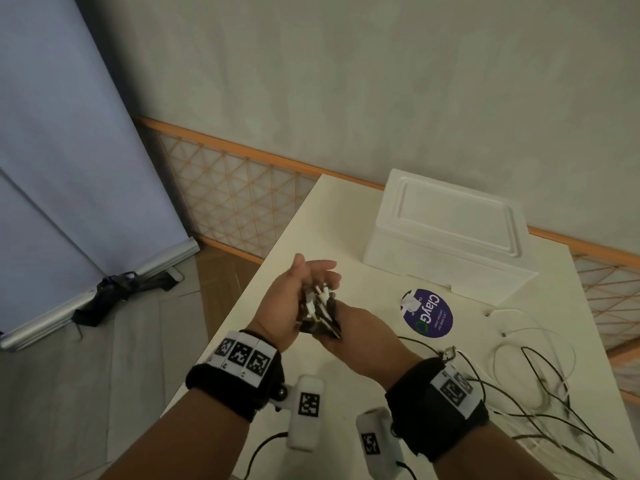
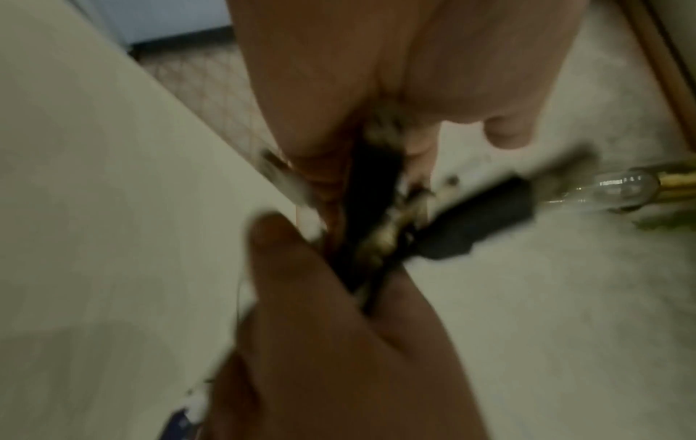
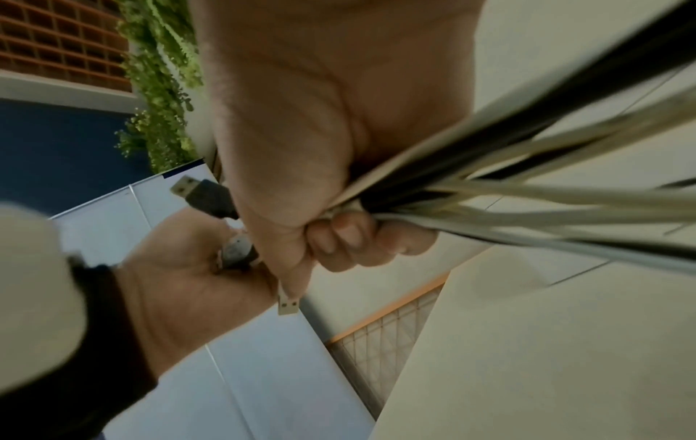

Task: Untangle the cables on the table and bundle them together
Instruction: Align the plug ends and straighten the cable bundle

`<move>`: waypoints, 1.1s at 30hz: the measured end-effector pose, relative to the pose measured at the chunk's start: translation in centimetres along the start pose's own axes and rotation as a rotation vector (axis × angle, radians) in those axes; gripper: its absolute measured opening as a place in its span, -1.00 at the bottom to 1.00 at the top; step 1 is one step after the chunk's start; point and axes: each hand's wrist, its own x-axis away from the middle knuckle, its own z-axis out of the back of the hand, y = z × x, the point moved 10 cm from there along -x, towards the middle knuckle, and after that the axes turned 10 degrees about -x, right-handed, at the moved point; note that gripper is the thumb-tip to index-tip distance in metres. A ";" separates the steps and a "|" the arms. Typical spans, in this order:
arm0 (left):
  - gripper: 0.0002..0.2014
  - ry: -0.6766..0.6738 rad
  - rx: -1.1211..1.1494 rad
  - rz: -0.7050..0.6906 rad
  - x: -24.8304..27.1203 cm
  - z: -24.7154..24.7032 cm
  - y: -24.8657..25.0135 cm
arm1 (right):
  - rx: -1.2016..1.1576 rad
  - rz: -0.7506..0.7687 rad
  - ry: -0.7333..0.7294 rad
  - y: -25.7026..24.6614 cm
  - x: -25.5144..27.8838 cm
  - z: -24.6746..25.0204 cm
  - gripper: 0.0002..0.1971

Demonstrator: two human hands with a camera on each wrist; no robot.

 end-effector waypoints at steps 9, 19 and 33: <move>-0.50 0.018 -0.600 -0.418 1.9 -3.2 2.9 | -0.090 0.091 0.054 -1.6 -0.4 0.2 -0.89; -0.93 -0.041 -0.538 -0.258 0.7 0.7 1.7 | -0.271 -0.018 0.225 0.7 -0.9 3.2 -0.89; -0.77 -0.018 -0.322 0.018 -0.3 -0.8 -1.1 | -0.263 -0.070 0.238 2.7 -1.4 2.4 -0.83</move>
